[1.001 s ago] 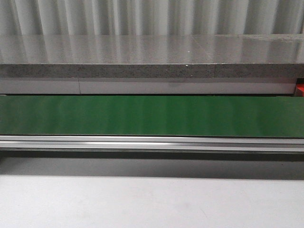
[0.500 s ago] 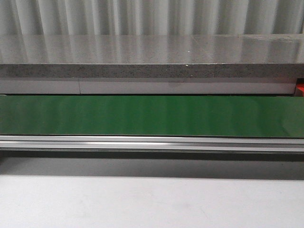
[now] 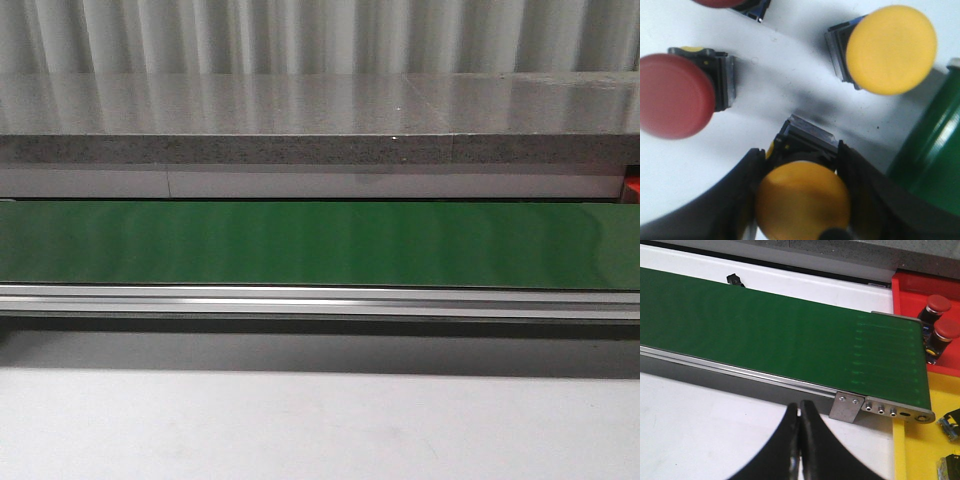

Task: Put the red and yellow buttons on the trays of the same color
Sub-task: 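Grasp a yellow button with the left gripper and set it on the belt, then grasp a red button with the left gripper and set it on the belt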

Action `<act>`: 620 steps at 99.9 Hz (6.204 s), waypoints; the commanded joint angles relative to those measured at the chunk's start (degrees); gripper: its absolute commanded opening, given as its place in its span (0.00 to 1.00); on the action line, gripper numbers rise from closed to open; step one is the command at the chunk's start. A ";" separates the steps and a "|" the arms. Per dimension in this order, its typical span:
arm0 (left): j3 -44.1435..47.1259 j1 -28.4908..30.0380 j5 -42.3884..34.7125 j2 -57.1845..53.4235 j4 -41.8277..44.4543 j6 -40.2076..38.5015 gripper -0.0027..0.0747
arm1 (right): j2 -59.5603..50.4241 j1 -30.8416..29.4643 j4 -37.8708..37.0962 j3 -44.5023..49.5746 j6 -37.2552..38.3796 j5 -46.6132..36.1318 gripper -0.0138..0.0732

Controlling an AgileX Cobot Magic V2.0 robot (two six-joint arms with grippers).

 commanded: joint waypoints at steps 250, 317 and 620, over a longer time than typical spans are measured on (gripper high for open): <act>0.31 4.73 -0.31 -10.48 0.12 4.27 0.74 | 0.52 -0.03 -0.19 -1.47 -0.41 -4.04 0.08; -0.10 6.58 -16.45 5.70 -0.05 2.76 0.71 | 0.52 -0.03 -0.19 -1.47 -0.41 -4.04 0.08; 42.87 -24.63 -30.11 -60.40 -1.80 6.36 0.03 | 0.52 -0.03 -0.14 -1.47 -0.41 -3.95 0.08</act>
